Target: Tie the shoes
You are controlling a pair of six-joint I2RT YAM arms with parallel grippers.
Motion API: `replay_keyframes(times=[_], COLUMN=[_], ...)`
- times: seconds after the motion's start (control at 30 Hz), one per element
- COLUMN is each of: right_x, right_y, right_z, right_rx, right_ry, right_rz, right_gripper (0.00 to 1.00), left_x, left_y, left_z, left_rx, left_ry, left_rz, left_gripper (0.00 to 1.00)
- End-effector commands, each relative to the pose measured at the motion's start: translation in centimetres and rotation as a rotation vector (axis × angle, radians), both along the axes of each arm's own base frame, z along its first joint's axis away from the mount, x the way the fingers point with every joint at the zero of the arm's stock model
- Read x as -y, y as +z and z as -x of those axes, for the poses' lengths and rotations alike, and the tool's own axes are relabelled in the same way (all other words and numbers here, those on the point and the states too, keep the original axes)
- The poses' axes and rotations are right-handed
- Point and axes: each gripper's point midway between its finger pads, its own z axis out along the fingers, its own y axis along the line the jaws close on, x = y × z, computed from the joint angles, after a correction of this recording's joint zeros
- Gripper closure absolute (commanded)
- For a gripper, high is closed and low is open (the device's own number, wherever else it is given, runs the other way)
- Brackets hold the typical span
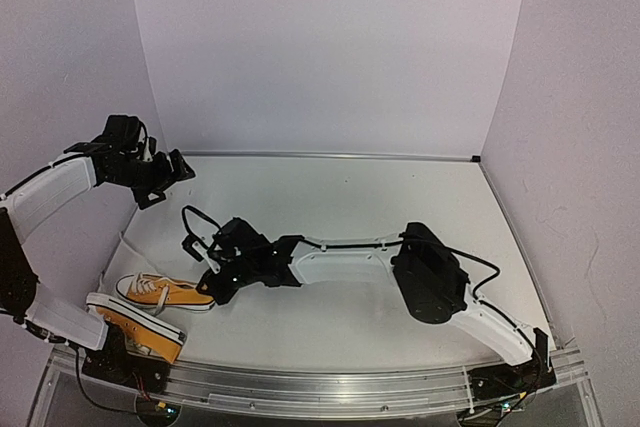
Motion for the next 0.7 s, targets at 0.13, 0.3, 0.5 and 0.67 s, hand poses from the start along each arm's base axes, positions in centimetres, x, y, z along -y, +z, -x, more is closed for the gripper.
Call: replay_keyframes(times=[0.13, 0.3, 0.5, 0.67], right_x=[12.5, 24.1, 30.6, 25.4], right_y=[8.8, 8.6, 3.4, 2.1], right_z=[-8.8, -11.9, -7.5, 0.7], right_rx=[0.034, 0.032, -0.130, -0.237], right_ry=[-0.418, -0.760, -0.918, -0.684], right_rz=[-0.012, -0.002, 0.023, 0.011], right_gripper=[1.00, 1.00, 1.00, 0.73], left_x=[0.3, 0.7, 1.6, 3.1], left_y=[0.9, 0.1, -1.4, -1.9], left_z=[-0.7, -1.1, -1.2, -0.6], left_rx=[0.046, 0.038, 0.024, 0.021], left_ry=[-0.006, -0.020, -0.060, -0.127], left_rz=[0.024, 0.033, 0.060, 0.037], left_gripper=[0.00, 0.00, 0.00, 0.00])
